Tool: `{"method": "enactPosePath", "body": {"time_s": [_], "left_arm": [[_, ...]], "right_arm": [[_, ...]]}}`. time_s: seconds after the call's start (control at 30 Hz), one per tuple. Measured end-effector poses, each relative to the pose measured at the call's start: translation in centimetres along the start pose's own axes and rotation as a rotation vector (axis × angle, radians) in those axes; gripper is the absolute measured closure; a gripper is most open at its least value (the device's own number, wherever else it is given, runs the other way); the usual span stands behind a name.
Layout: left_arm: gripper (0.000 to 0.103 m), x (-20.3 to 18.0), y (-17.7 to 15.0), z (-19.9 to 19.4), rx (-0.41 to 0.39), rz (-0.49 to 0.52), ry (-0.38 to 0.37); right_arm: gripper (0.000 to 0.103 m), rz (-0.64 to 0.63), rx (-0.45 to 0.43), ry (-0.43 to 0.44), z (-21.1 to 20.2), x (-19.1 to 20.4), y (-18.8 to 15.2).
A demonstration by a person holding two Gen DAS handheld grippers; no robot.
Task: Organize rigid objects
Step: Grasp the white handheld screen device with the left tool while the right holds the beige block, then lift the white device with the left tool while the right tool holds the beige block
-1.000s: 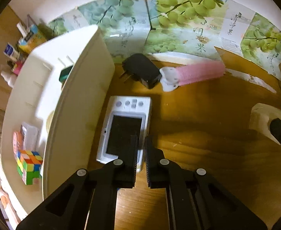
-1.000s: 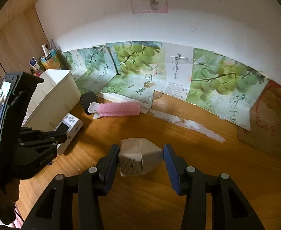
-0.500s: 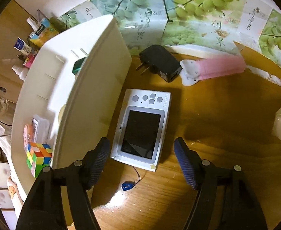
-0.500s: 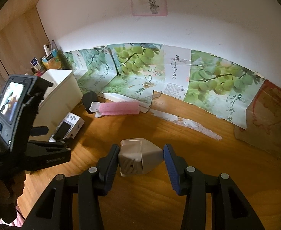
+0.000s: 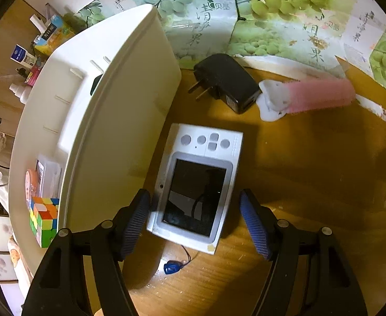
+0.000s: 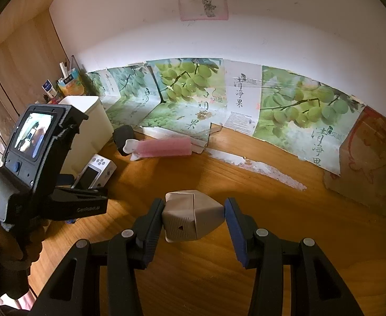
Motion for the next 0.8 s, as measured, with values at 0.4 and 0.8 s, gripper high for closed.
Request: {"method": "enactPosePath", "body": {"time_s": [0.4, 0.8], "left_arm": [[0.038, -0.2, 0.5, 0.0, 0.015, -0.015, -0.044], [0.038, -0.5, -1.9, -1.5, 0.031, 0.058, -0.119]], "right_arm": [[0.056, 0.016, -0.034, -0.009, -1.7, 0.2, -0.3], [0.056, 0.007, -0.088, -0.049, -4.6, 1.8, -0.5]]}}
Point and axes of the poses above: each gripper's, at about its wrist camera, not at the fingertips, and z roughly the way its jaws point, x to its left, y to its top, the point moved 9 cm from there along z, roughly the way its jaws point, and after that the axes turned 15 degrees about y, right-handed, at the moved point
